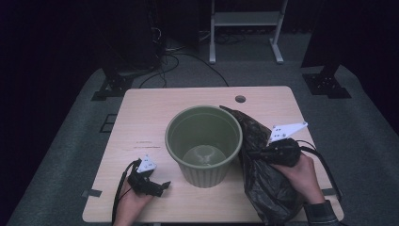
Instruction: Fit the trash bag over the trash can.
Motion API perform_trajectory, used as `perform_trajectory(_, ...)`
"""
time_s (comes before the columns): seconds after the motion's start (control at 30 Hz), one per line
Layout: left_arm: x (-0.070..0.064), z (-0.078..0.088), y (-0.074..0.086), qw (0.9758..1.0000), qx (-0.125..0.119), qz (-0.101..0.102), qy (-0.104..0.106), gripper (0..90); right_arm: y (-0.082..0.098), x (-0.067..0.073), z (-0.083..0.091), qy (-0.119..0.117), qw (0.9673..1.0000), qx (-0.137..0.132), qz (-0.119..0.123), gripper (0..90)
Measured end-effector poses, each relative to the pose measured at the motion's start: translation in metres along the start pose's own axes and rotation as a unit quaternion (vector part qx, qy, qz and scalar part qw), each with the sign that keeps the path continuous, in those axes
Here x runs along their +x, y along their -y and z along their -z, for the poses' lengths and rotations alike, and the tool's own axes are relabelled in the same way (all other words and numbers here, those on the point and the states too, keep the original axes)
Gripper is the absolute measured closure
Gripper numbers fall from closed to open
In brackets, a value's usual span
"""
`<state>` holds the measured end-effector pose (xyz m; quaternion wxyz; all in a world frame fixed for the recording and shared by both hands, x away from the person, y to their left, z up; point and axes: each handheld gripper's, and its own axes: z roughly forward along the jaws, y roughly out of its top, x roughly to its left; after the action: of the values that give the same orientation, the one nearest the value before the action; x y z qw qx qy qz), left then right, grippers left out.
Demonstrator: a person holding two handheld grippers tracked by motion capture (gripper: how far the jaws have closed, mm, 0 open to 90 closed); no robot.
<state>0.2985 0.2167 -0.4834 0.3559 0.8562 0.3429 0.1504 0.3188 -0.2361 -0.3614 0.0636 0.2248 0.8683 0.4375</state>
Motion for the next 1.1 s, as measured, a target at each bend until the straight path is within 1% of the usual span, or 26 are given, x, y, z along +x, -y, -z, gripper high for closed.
perform_trajectory(0.03, 0.000, 0.000, 0.000, 1.0000, 0.000, 0.000, 0.000, 0.0, 0.000, 0.000, 0.000, 0.000, 1.0000, 0.000, 0.000, 89.5)
perform_trajectory(0.07, 0.000, 0.000, 0.000, 1.0000, 0.000, 0.000, 0.000, 0.0, -0.008, 0.003, 0.010, -0.005, 1.0000, -0.001, 0.005, 89.5)
perform_trajectory(0.1, 0.000, 0.000, 0.000, 1.0000, 0.000, 0.000, 0.000, 0.0, -0.012, 0.005, 0.015, -0.008, 0.9999, -0.004, 0.008, 89.5)
perform_trajectory(0.13, 0.000, 0.000, 0.000, 1.0000, 0.000, 0.000, 0.000, 0.0, -0.012, 0.005, 0.015, -0.008, 0.9999, -0.004, 0.008, 89.5)
perform_trajectory(0.17, 0.000, 0.000, 0.000, 1.0000, 0.000, 0.000, 0.000, 0.0, -0.020, 0.009, 0.024, -0.013, 0.9998, -0.008, 0.015, 89.5)
perform_trajectory(0.2, 0.000, 0.000, 0.000, 1.0000, 0.000, 0.000, 0.000, 0.0, -0.020, 0.009, 0.024, -0.013, 0.9998, -0.008, 0.015, 89.5)
perform_trajectory(0.23, 0.000, 0.000, 0.000, 1.0000, 0.000, 0.000, 0.000, 0.0, -0.025, 0.011, 0.028, -0.016, 0.9996, -0.012, 0.019, 89.5)
perform_trajectory(0.27, 0.000, 0.000, 0.000, 1.0000, 0.000, 0.000, 0.000, 0.0, -0.034, 0.014, 0.036, -0.025, 0.9992, -0.020, 0.026, 89.5)
perform_trajectory(0.33, 0.000, 0.000, 0.000, 1.0000, 0.000, 0.000, 0.000, 0.0, -0.037, 0.015, 0.039, -0.028, 0.9990, -0.022, 0.028, 89.5)
perform_trajectory(0.37, 0.000, 0.000, 0.000, 1.0000, -0.001, 0.000, 0.000, 0.0, -0.047, 0.019, 0.045, -0.038, 0.9984, -0.027, 0.034, 89.6)
perform_trajectory(0.4, 0.000, 0.000, 0.000, 1.0000, -0.001, 0.000, 0.000, 0.0, -0.051, 0.020, 0.048, -0.043, 0.9980, -0.029, 0.036, 89.5)
perform_trajectory(0.43, 0.000, 0.000, 0.000, 1.0000, -0.001, 0.000, 0.000, 0.0, -0.051, 0.020, 0.048, -0.043, 0.9980, -0.029, 0.036, 89.5)
perform_trajectory(0.47, 0.000, 0.000, 0.000, 1.0000, -0.001, 0.000, 0.000, 0.0, -0.060, 0.022, 0.051, -0.054, 0.9972, -0.032, 0.042, 89.5)
perform_trajectory(0.53, 0.000, 0.000, 0.000, 1.0000, -0.001, 0.000, 0.000, 0.0, -0.070, 0.025, 0.053, -0.060, 0.9964, -0.033, 0.051, 89.5)
perform_trajectory(0.6, 0.000, 0.000, 0.000, 1.0000, -0.001, 0.000, 0.000, 0.0, -0.080, 0.028, 0.055, -0.066, 0.9956, -0.033, 0.058, 89.5)
perform_trajectory(0.63, 0.000, 0.000, 0.000, 1.0000, -0.001, 0.000, 0.000, 0.0, -0.080, 0.028, 0.055, -0.066, 0.9956, -0.033, 0.058, 89.5)
perform_trajectory(0.67, 0.000, 0.000, 0.000, 1.0000, -0.001, 0.000, 0.000, 0.0, -0.090, 0.031, 0.055, -0.076, 0.9942, -0.036, 0.068, 89.6)
perform_trajectory(0.77, 0.000, 0.000, 0.000, 1.0000, -0.001, 0.000, 0.000, 0.0, -0.107, 0.036, 0.055, -0.091, 0.9917, -0.041, 0.081, 89.6)
perform_trajectory(0.8, 0.000, 0.000, 0.000, 1.0000, -0.001, 0.000, 0.000, 0.0, -0.107, 0.036, 0.055, -0.091, 0.9917, -0.041, 0.081, 89.6)
perform_trajectory(0.83, 0.000, 0.000, 0.000, 1.0000, -0.001, 0.000, 0.000, 0.0, -0.112, 0.038, 0.054, -0.095, 0.9910, -0.042, 0.085, 89.5)
perform_trajectory(0.87, 0.000, 0.000, 0.000, 1.0000, -0.001, 0.000, 0.000, 0.0, -0.122, 0.042, 0.052, -0.107, 0.9891, -0.043, 0.091, 89.5)
perform_trajectory(0.9, 0.000, 0.000, 0.000, 1.0000, -0.001, 0.000, 0.000, 0.0, -0.127, 0.044, 0.051, -0.114, 0.9882, -0.042, 0.093, 89.5)
perform_trajectory(0.93, 0.000, 0.000, 0.000, 1.0000, -0.001, 0.000, 0.000, 0.0, -0.127, 0.044, 0.051, -0.114, 0.9882, -0.042, 0.093, 89.5)
perform_trajectory(0.97, 0.000, 0.000, 0.000, 1.0000, -0.001, 0.000, 0.000, 0.0, -0.132, 0.045, 0.048, -0.120, 0.9870, -0.044, 0.098, 89.6)
perform_trajectory(1.0, 0.000, 0.000, 0.000, 1.0000, -0.001, 0.000, 0.000, 0.0, -0.142, 0.049, 0.043, -0.130, 0.9852, -0.042, 0.104, 89.6)
perform_trajectory(1.1, 0.000, 0.000, 0.000, 1.0000, -0.001, 0.000, 0.000, 0.0, -0.157, 0.055, 0.033, -0.143, 0.9825, -0.040, 0.113, 89.6)
